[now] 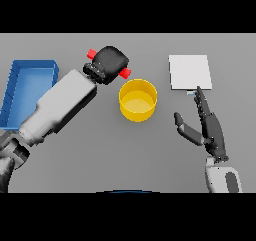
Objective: Pick up the red beaker and tilt it to pour out 1 green nut into yellow bowl. Pick up the yellow bowl and place it on the metallic measuring scale.
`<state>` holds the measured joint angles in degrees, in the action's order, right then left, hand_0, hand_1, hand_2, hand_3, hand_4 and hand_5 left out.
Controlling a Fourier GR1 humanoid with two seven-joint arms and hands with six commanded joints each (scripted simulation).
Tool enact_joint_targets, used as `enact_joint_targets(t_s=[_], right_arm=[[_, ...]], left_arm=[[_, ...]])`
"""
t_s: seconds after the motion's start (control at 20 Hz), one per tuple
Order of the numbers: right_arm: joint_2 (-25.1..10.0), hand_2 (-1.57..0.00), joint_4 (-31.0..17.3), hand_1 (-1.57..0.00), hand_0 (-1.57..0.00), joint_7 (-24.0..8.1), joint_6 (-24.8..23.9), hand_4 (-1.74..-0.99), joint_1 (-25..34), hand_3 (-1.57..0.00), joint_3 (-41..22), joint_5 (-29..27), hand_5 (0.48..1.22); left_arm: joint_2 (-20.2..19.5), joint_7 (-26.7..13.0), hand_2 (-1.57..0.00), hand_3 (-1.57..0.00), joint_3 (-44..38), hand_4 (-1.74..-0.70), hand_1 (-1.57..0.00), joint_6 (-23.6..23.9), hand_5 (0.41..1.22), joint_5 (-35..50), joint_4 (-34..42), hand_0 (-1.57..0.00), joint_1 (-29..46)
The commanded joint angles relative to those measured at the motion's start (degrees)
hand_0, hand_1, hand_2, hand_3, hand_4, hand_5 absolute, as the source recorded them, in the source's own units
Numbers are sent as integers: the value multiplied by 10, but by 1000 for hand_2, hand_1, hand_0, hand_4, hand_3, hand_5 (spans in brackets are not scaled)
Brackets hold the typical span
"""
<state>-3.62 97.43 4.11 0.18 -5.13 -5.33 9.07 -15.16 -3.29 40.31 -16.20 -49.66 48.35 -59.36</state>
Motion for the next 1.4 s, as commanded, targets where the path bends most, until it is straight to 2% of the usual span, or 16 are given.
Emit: enact_joint_targets(t_s=[0.0, 0.15, 0.25, 0.4, 0.45, 0.65, 0.8, 0.85, 0.95, 1.15, 1.35], right_arm=[[5, 1, -5, 1, 1, -2, 0, -1206, 4, 1, -2, 0, 639], [4, 1, -8, 1, 1, 3, -5, -1221, 9, 1, 0, 5, 617], [3, 1, -6, 1, 1, 14, -14, -1214, 6, 1, -1, 15, 600], [4, 1, -1, 1, 1, 14, -22, -1193, 4, 1, 1, 19, 578], [7, 1, -3, 1, 1, 9, -24, -1185, 9, 1, 2, 18, 575], [3, 1, -8, 1, 1, 24, -20, -1148, 5, 1, 4, 15, 566], [7, 1, -11, 1, 1, 18, -21, -1130, 9, 1, 2, 15, 565], [7, 1, -14, 1, 1, 11, -23, -1129, 14, 1, 2, 20, 566], [5, 1, -3, 1, 1, 19, -26, -1136, 9, 1, -2, 26, 578], [1, 1, 0, 1, 1, 14, -22, -1130, 12, 1, 5, 15, 577], [8, 1, -3, 1, 1, 23, -23, -1137, 1, 1, 1, 18, 568]], left_arm=[[3, 12, -1571, -1295, 11, -1719, -1571, -5, 1217, -11, -8, -1571, -11], [6, 50, -1571, -1429, 46, -1725, -1571, -13, 1219, -47, -31, -1571, -38], [6, 73, -1571, -1480, 68, -1729, -1571, -17, 1220, -69, -36, -1571, -57], [14, 93, -1571, -1525, 103, -1733, -1571, -22, 1220, -103, -50, -1571, -80], [9, 105, -1571, -1534, 117, -1734, -1571, -20, 1220, -116, -50, -1571, -87], [11, 119, -1571, -1556, 162, -1738, -1571, -21, 1221, -161, -60, -1571, -110], [15, 130, -1571, -1563, 195, -1736, -1571, -9, 1221, -194, -70, -1571, -120], [19, 132, -1571, -1565, 205, -1736, -1571, -2, 1221, -205, -79, -1571, -127], [25, 142, -1571, -1567, 221, -1733, -1571, 10, 1221, -221, -89, -1571, -135], [29, 149, -1571, -1569, 250, -1733, -1571, 11, 1221, -254, -91, -1571, -161], [24, 182, -1571, -1570, 263, -1731, -1571, 7, 1221, -279, -96, -1571, -231]])
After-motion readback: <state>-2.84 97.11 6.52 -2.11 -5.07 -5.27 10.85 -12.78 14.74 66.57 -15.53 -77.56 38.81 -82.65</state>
